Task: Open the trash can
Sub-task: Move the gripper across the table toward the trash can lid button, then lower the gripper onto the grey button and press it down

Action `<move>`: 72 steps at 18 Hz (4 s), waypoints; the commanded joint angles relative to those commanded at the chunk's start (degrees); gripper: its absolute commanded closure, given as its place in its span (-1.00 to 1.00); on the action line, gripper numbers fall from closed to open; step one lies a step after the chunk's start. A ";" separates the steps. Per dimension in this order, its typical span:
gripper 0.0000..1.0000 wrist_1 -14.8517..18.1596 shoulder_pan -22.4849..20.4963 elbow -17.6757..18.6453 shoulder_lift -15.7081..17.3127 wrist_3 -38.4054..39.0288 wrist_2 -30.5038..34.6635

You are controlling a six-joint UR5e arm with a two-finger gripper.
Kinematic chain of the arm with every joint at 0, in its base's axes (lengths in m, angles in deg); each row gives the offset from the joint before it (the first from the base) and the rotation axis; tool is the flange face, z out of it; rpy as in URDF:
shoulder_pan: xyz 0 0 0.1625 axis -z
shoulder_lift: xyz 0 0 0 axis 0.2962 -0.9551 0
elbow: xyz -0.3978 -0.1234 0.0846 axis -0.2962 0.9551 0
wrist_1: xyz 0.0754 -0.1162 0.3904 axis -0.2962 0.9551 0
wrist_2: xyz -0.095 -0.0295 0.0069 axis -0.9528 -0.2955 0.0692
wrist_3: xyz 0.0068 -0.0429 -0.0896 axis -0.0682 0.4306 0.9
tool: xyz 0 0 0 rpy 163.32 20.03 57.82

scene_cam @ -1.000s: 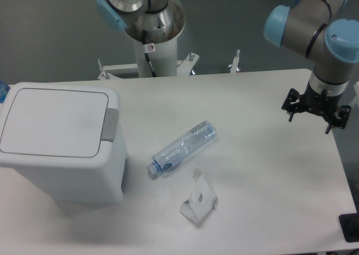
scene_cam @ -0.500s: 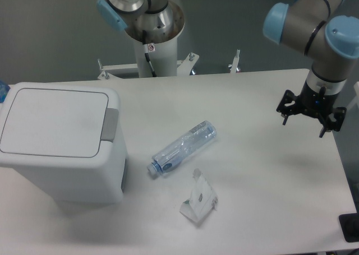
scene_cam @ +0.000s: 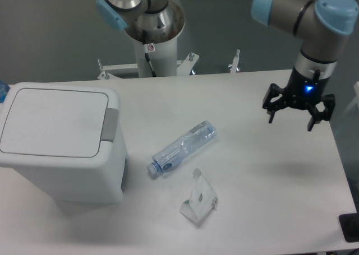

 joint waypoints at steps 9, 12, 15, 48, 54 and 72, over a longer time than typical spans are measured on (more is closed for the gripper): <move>-1.00 0.35 9.48 -2.10 3.27 13.80 -1.68; -1.00 0.70 12.65 -3.69 3.27 17.94 -1.86; -1.00 1.58 15.37 -3.95 3.53 20.05 -1.86; -1.00 5.18 27.69 -2.10 6.26 31.75 -1.24; -1.00 4.57 27.60 -0.96 6.87 31.66 -1.16; -1.00 4.31 27.60 -0.88 6.17 31.66 -1.16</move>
